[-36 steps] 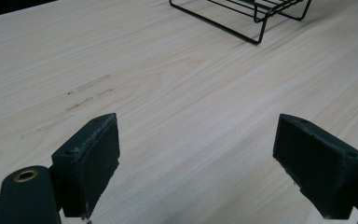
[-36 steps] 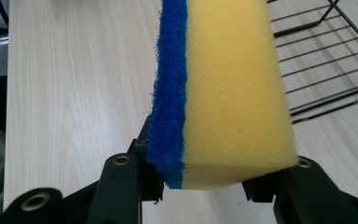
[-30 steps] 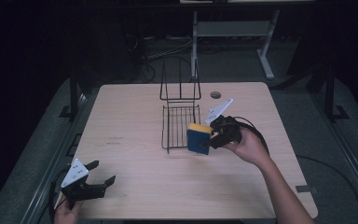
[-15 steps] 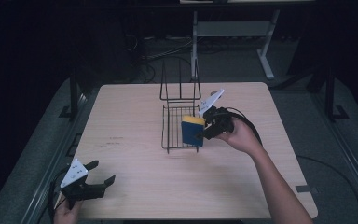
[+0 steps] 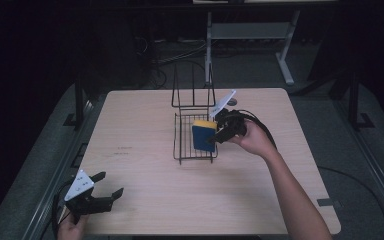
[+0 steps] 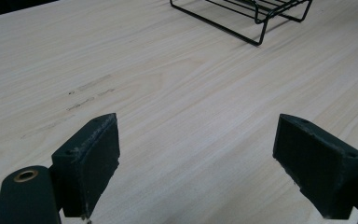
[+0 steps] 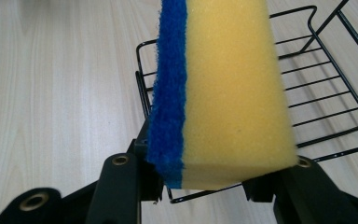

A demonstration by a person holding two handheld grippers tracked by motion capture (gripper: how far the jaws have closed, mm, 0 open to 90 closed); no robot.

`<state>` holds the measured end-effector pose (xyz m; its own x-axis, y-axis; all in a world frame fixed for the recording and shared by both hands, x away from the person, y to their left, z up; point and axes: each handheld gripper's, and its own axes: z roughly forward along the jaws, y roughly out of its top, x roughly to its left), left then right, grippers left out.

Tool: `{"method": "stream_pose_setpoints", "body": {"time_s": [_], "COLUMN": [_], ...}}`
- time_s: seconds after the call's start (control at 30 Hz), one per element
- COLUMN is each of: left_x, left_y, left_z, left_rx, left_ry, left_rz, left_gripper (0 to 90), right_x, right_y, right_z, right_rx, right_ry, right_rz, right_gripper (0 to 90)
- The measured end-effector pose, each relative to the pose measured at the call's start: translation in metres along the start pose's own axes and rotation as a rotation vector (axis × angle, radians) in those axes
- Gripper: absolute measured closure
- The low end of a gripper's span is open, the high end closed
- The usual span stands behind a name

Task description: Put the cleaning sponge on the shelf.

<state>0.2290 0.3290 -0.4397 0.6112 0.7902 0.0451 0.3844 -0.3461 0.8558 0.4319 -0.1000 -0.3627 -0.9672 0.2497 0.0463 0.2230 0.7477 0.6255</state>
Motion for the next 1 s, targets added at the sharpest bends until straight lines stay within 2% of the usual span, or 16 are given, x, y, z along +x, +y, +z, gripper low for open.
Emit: {"method": "stream_pose_setpoints", "body": {"time_s": [0.13, 0.4, 0.47, 0.67, 0.73, 0.87, 1.0], "left_x": [0.0, 0.0, 0.0, 0.001, 0.001, 0.002, 0.002], "left_y": [0.0, 0.0, 0.0, 0.0, -0.001, -0.001, -0.001], "left_z": [-0.001, 0.0, 0.0, -0.001, 0.0, 0.0, -0.001], "left_rx": [-0.005, -0.004, -0.005, -0.005, -0.005, -0.005, -0.004], "left_ry": [0.001, -0.001, 0.0, 0.0, -0.001, 0.001, 0.002], "left_rz": [-0.003, -0.004, -0.002, -0.004, -0.006, -0.005, -0.007], "left_gripper": [14.1, 14.1, 14.1, 14.1, 14.1, 14.1, 14.1], "right_x": [-0.005, -0.018, -0.021, -0.029, -0.031, -0.037, -0.043], "right_y": [0.001, 0.003, 0.003, 0.001, 0.001, 0.004, 0.005], "right_z": [0.003, 0.007, 0.009, 0.015, 0.016, 0.02, 0.022], "right_rx": [0.002, -0.01, -0.008, -0.025, -0.032, -0.005, -0.01], "right_ry": [0.0, 0.03, 0.017, 0.027, 0.024, 0.031, 0.027], "right_rz": [-0.01, -0.013, -0.016, 0.029, 0.026, 0.003, 0.016], "right_gripper": [56.5, 56.3, 56.3, 56.2, 56.2, 56.1, 56.0]}}
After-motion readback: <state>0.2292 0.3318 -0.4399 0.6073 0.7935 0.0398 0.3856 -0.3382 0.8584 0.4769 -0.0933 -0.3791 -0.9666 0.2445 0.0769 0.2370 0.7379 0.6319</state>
